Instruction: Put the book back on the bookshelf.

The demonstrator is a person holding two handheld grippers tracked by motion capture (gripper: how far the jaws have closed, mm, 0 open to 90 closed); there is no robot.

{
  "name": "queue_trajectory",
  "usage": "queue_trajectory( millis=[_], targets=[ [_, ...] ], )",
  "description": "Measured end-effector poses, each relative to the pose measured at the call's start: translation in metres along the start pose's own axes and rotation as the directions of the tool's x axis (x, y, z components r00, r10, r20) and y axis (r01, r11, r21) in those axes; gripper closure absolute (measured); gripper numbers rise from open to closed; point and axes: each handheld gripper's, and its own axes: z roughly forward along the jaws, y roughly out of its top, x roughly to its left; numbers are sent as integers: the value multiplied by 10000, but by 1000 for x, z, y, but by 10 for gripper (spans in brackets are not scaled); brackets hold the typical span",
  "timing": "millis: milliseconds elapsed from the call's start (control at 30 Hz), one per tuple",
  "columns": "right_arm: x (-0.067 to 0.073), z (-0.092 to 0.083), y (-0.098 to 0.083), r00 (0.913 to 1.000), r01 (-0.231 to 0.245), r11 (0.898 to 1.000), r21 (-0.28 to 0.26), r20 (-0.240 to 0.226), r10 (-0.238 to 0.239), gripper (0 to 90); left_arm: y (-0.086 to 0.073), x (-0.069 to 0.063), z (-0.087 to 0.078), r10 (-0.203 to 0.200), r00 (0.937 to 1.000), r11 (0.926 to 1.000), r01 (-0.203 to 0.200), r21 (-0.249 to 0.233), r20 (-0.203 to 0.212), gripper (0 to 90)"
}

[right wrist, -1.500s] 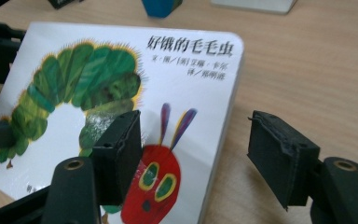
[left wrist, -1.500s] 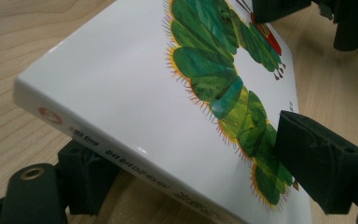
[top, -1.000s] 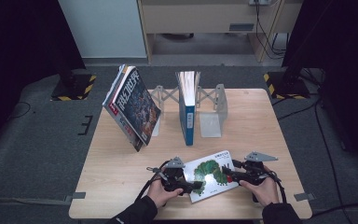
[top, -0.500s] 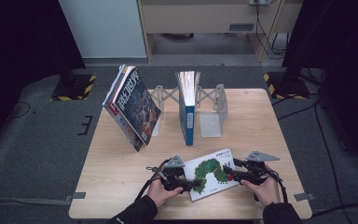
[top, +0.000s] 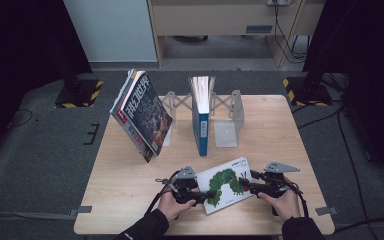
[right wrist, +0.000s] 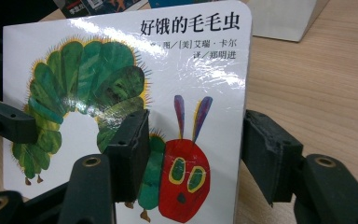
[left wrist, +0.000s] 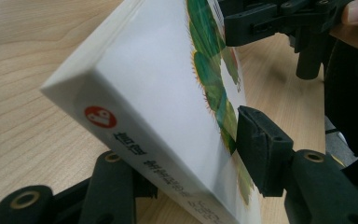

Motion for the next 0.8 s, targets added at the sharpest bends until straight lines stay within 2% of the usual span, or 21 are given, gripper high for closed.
queue_trajectory(
  millis=[67, 133, 267, 400, 467, 600, 733, 800],
  targets=[
    [0, 0, 1, 10000, 28, 10000, -19, -4, -28, 437, -1, -1, 2, 200, 9997, 9998, -200, 37, -104, 499],
    [0, 0, 0, 10000, 88, 10000, 7, -10, -88, 438, -3, -2, 5, 257, 9997, 9994, -256, 236, -22, 473],
    [0, 0, 1, 9999, 166, 9999, -26, -32, -166, 438, -4, -4, 7, 341, 9994, 9990, -344, 300, 95, 477],
    [0, -1, 1, 9998, 177, 9998, -55, -96, -177, 435, -4, -5, 6, 144, 9994, 9993, -155, 335, 326, 527],
    [0, -2, 0, 9998, 138, 9997, -190, -155, -141, 416, -3, -6, 5, 69, 9989, 9996, -83, 285, 474, 582],
    [-2, -4, 0, 9999, 109, 9998, -158, -65, -110, 373, 0, -10, 2, 287, 9989, 9991, -298, 292, 378, 645],
    [-8, -10, 2, 9997, 138, 9992, -376, 217, -130, 351, 1, -13, 0, 123, 9982, 9996, -137, 235, 594, 706],
    [-10, -13, 2, 9986, 161, 9989, -431, 502, -139, 339, 2, -14, -1, 186, 9986, 9995, -199, 245, 498, 727]
  ],
)
